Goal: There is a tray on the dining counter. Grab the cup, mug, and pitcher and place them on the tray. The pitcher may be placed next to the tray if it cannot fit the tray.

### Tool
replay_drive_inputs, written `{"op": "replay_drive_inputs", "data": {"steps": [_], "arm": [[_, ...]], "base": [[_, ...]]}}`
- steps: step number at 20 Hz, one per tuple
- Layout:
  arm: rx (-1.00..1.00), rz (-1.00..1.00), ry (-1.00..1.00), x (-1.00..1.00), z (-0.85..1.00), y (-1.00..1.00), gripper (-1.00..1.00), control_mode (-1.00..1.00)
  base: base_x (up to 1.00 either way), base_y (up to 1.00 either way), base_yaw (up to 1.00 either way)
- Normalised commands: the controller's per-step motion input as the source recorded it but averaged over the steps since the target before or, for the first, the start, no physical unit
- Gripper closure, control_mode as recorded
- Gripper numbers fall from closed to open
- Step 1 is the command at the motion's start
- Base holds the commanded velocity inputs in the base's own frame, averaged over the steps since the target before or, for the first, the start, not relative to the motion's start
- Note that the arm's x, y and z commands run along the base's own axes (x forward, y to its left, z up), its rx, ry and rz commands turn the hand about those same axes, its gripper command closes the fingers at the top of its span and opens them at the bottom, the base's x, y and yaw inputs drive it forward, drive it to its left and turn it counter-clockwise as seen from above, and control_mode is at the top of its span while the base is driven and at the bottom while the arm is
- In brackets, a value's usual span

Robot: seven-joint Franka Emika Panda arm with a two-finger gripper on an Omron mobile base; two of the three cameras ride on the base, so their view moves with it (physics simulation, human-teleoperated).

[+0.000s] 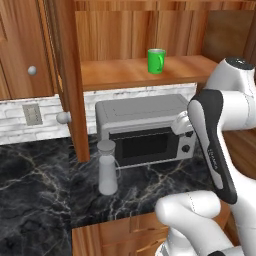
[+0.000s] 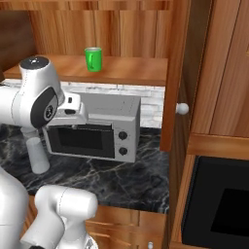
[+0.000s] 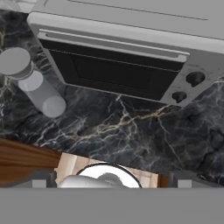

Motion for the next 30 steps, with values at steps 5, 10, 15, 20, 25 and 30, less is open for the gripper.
{"op": "replay_drive_inputs", "data": {"steps": [5, 10, 15, 20, 25, 30], "arm": [[0.0, 0.0, -0.06, 0.0, 0.34, 0.0, -1.0, -1.0], [0.0, 0.0, -0.1, 0.0, 0.18, 0.0, -1.0, -1.0], [0.0, 0.0, -0.16, 0.0, 0.06, 0.0, -1.0, -1.0], [0.0, 0.0, -0.17, 0.0, 0.2, 0.0, -1.0, -1.0], [0.01, -0.02, -0.01, 0.0, 0.52, 0.0, -1.0, -1.0], [0.07, -0.07, 0.0, 0.0, 0.56, 0.0, -1.0, -1.0]], "base": [[0.0, 0.0, 0.0], [0.0, 0.0, 0.0], [0.0, 0.0, 0.0], [0.0, 0.0, 0.0], [0.0, 0.0, 0.0], [0.0, 0.0, 0.0]]}}
